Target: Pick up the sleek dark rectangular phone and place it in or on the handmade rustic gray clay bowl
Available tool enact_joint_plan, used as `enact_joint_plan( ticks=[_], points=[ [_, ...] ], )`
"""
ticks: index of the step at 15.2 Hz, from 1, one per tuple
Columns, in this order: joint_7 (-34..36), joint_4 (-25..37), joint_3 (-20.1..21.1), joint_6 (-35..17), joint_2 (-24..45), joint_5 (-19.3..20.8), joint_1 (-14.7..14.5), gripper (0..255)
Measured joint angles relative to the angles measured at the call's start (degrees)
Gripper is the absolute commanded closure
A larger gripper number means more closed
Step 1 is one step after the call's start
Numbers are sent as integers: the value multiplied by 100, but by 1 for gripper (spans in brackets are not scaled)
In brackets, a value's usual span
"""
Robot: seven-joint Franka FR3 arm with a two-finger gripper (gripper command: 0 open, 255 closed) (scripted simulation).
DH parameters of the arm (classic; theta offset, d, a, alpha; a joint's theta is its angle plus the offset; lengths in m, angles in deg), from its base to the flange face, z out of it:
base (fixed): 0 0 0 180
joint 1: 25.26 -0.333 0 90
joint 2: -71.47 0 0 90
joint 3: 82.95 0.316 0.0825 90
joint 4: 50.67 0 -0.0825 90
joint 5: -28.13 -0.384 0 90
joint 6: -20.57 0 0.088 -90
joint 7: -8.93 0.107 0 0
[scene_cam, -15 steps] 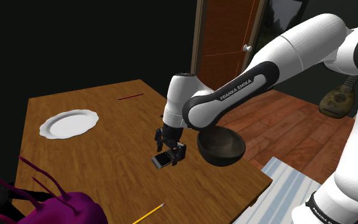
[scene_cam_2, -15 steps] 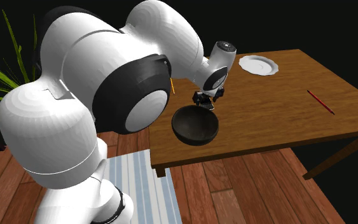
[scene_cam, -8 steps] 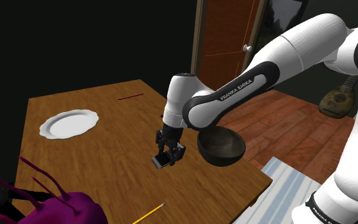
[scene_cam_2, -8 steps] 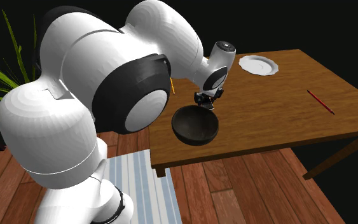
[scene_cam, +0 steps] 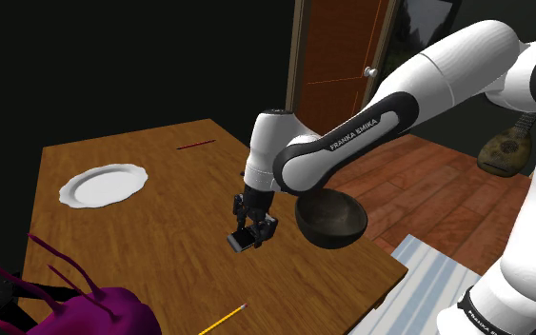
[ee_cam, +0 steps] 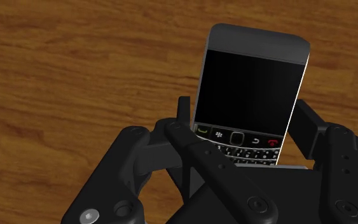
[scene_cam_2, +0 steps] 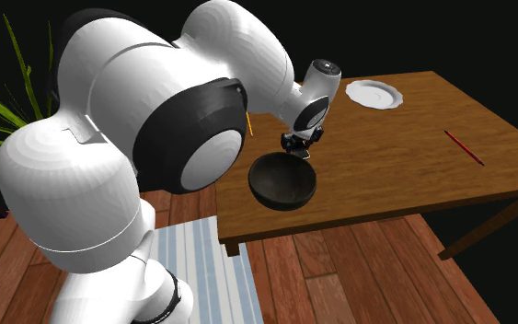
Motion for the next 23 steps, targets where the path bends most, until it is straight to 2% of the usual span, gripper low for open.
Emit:
enact_joint_plan(
  ticks=[13, 23],
  points=[
    [-241, 316, 242, 812, -630, -530, 247, 255],
    [-350, 782, 307, 1565, -1013, -816, 364, 255]
  ],
)
